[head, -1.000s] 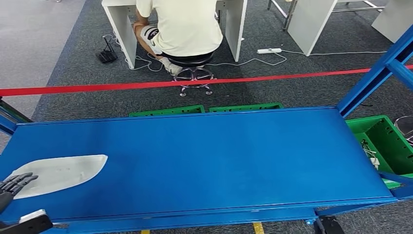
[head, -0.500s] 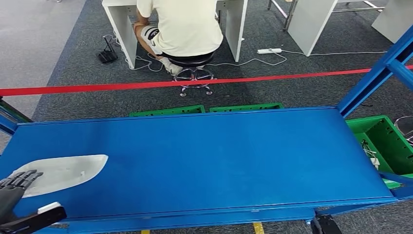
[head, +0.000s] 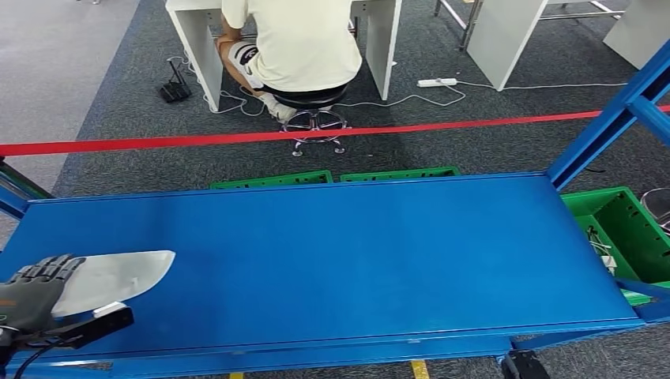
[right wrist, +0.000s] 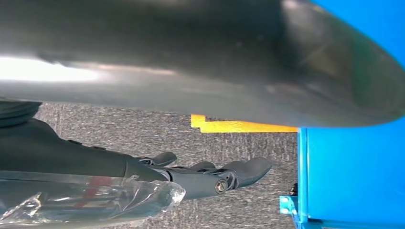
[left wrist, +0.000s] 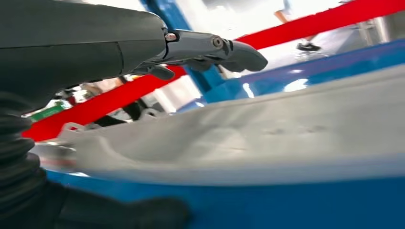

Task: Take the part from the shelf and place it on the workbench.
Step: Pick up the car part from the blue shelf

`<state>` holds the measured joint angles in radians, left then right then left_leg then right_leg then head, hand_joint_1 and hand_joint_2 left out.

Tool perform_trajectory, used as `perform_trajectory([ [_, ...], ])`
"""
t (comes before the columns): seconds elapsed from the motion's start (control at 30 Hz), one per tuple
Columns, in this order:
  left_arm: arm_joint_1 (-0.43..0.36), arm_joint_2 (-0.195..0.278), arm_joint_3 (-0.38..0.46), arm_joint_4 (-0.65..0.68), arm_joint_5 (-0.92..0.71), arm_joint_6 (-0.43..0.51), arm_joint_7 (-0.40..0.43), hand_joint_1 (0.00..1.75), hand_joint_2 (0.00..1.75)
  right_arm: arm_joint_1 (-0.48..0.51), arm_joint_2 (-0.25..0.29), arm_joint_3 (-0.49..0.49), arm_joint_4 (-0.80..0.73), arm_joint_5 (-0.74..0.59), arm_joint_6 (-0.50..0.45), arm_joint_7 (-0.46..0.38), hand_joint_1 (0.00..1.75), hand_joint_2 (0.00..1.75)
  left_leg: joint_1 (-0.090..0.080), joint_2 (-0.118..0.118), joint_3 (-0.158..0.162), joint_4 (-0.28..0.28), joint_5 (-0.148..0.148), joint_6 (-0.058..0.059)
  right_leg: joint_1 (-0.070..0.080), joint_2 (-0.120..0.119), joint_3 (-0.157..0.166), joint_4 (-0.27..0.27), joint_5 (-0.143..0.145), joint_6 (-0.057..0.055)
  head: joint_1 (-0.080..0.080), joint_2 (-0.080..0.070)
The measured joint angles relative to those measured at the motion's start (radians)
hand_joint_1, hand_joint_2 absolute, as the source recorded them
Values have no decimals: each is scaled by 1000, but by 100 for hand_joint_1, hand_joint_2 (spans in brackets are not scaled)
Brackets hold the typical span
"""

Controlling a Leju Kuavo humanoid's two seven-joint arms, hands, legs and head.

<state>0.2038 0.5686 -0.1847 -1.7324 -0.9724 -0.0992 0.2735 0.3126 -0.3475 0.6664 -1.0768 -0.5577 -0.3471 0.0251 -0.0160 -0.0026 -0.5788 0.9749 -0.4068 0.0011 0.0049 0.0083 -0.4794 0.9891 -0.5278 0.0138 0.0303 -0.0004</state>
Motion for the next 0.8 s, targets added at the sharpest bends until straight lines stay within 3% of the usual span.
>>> perform_trajectory([
  [0.33,-43,-63,-31,48,-16,0,-46,175,175,-2,-5,24,13,-16,-15,-4,0,0,0,0,0,0,0,0,0,0,0,0,0,0,0,0],
  [0.8,-56,-88,-38,48,-5,20,-81,175,175,2,-11,36,11,-25,-40,1,0,0,-1,0,0,0,-1,1,-1,0,0,-1,-1,1,0,0],
])
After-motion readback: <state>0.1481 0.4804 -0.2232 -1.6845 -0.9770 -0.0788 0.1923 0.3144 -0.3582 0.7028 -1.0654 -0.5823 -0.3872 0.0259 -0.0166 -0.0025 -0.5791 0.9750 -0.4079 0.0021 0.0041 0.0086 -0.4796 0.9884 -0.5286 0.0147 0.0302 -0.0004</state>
